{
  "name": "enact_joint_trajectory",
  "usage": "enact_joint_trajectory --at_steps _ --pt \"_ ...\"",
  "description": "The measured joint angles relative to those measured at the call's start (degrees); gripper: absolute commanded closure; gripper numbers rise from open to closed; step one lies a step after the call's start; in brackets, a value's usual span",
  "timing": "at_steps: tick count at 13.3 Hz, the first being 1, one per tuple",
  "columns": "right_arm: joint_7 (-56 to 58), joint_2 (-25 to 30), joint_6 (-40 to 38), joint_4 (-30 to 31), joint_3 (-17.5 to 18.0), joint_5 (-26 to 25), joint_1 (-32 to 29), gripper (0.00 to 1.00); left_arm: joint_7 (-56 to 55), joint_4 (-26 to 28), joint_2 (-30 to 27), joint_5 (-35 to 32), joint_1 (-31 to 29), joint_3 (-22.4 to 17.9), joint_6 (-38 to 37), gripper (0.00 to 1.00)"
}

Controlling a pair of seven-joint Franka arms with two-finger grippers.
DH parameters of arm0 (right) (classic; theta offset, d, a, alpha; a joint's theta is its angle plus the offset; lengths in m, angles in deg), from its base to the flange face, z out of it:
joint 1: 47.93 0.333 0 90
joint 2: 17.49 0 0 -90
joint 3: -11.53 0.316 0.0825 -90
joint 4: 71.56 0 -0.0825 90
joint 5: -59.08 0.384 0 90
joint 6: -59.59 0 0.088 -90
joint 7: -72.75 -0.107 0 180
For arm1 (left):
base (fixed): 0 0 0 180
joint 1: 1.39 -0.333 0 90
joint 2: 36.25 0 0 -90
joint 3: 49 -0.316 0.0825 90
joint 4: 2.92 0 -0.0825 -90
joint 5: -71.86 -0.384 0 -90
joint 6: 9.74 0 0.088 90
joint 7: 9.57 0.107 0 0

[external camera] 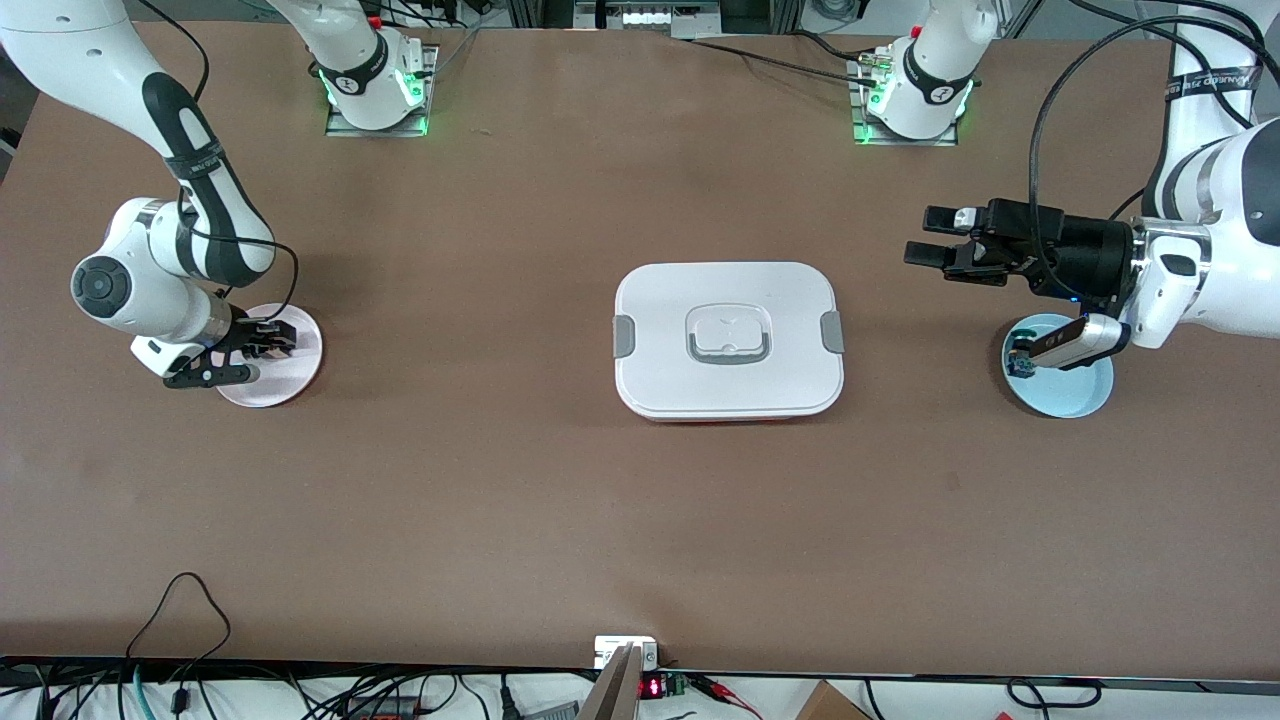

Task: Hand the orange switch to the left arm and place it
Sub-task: 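Close the right gripper on the switch while the left gripper moves out, then lift the switch with the right gripper while the left gripper approaches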

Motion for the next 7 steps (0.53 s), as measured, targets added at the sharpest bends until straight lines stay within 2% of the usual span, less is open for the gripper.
enact_joint_trajectory --at_steps 4,7 --pt "0.17 2.61 -14.49 -6.91 0.39 0.06 3.30 0.98 0.02 0.00 0.00 0.00 0.00 -0.01 0.00 0.00" --pt "0.94 5.13 -20.83 -11.70 0.49 0.26 4.72 0.98 0.01 0.05 0.00 0.00 0.00 -0.01 0.00 0.00"
